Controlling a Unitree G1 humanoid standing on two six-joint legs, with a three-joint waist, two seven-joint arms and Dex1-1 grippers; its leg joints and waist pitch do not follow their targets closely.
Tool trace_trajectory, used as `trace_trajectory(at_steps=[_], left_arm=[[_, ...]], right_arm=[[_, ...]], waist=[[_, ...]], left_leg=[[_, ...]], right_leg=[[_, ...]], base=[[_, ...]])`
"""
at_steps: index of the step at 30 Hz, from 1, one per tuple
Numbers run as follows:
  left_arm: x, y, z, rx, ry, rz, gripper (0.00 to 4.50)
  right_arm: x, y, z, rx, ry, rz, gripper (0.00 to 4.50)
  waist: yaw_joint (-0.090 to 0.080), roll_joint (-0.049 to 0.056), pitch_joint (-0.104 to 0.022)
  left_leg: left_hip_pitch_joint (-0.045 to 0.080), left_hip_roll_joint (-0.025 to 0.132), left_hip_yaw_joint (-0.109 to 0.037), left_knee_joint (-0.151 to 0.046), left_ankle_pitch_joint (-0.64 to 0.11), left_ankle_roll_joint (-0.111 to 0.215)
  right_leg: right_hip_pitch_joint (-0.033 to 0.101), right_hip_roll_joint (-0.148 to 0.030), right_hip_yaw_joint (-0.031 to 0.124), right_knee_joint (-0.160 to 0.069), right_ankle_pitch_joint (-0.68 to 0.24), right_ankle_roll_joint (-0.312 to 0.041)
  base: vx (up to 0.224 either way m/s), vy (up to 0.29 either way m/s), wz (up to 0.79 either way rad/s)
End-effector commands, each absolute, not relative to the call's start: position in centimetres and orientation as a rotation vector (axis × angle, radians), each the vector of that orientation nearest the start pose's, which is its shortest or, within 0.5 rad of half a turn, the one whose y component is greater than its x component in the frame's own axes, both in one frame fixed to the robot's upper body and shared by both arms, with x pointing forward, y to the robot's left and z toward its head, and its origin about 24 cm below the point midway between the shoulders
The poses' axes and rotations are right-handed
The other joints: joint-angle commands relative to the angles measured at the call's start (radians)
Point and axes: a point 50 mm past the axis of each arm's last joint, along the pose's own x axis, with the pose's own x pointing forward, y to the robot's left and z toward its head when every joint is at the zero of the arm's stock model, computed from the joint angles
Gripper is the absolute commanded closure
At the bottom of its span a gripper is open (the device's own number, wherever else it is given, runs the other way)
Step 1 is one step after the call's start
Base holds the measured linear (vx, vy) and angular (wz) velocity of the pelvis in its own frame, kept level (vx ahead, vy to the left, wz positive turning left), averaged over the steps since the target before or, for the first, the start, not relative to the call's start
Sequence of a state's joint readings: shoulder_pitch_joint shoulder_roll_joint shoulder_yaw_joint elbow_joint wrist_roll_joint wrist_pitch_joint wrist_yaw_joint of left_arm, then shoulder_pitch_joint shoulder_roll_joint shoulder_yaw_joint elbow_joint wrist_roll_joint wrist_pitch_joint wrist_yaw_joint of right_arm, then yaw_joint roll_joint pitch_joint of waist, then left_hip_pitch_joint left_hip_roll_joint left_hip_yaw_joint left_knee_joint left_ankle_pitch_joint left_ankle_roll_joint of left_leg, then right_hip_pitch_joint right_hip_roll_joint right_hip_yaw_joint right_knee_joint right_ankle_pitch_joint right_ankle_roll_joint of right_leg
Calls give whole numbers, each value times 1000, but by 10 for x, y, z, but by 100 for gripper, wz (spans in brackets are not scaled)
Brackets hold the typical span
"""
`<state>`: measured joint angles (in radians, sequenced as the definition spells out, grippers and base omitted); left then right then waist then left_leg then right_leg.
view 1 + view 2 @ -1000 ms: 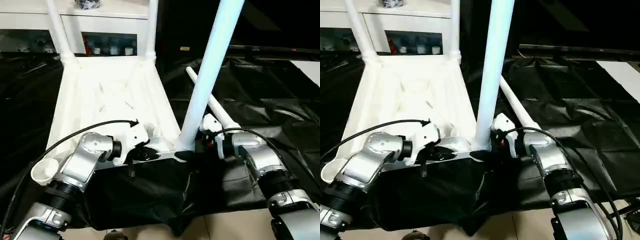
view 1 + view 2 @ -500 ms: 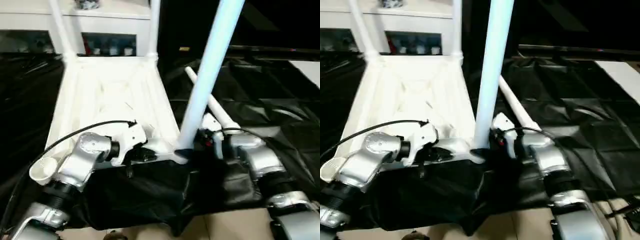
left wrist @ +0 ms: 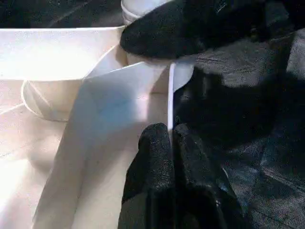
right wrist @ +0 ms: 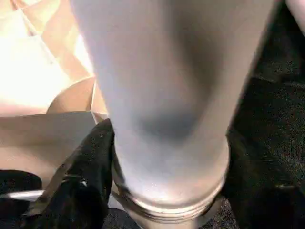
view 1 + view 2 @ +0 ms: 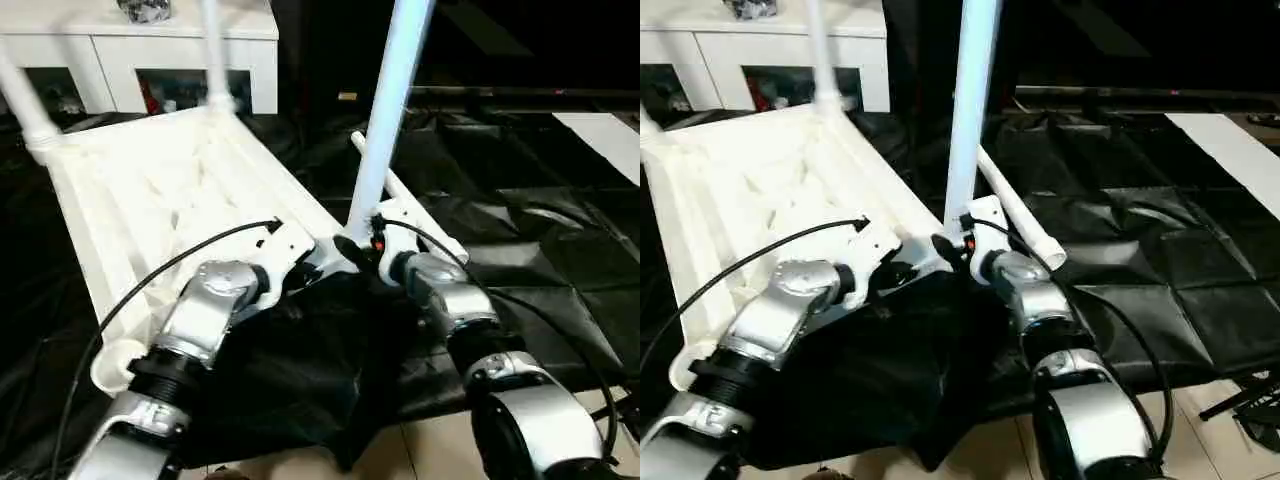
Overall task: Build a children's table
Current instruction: Rotate leg to tighten
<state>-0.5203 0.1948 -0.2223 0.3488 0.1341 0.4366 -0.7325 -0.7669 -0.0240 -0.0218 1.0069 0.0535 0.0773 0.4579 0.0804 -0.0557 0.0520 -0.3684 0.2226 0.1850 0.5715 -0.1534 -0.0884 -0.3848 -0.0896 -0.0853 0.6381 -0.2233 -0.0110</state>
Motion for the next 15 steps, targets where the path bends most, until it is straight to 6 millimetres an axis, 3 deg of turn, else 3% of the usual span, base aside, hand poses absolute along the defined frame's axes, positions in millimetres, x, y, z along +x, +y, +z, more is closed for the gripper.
trace_trajectory(at_steps=[1, 4, 9, 15], left_arm=[[313, 53, 78, 303, 261, -1040, 450], [312, 60, 77, 312, 255, -1057, 450], [309, 70, 75, 317, 257, -1091, 450], [301, 86, 76, 322, 256, -1227, 450]], right_arm=[[346, -53, 24, 42, 424, 759, 86], [345, -63, 27, -17, 394, 828, 52], [341, -77, 31, -76, 350, 955, 52], [330, -105, 44, -105, 303, 1165, 52]], waist=[[4, 2, -67], [7, 1, -67], [11, 0, -67], [18, -1, -63]], left_leg=[[10, 14, -2, -55, -156, 22], [10, 15, 0, -53, -144, 33], [10, 15, 1, -51, -130, 54], [14, 18, 2, -54, -176, 53]], right_leg=[[43, -53, 52, -73, -43, -204], [46, -53, 51, -71, -16, -205], [47, -54, 51, -71, 3, -213], [42, -54, 52, -80, -72, -208]], base=[[0, 0, 0], [0, 0, 0], [0, 0, 0], [0, 0, 0]])
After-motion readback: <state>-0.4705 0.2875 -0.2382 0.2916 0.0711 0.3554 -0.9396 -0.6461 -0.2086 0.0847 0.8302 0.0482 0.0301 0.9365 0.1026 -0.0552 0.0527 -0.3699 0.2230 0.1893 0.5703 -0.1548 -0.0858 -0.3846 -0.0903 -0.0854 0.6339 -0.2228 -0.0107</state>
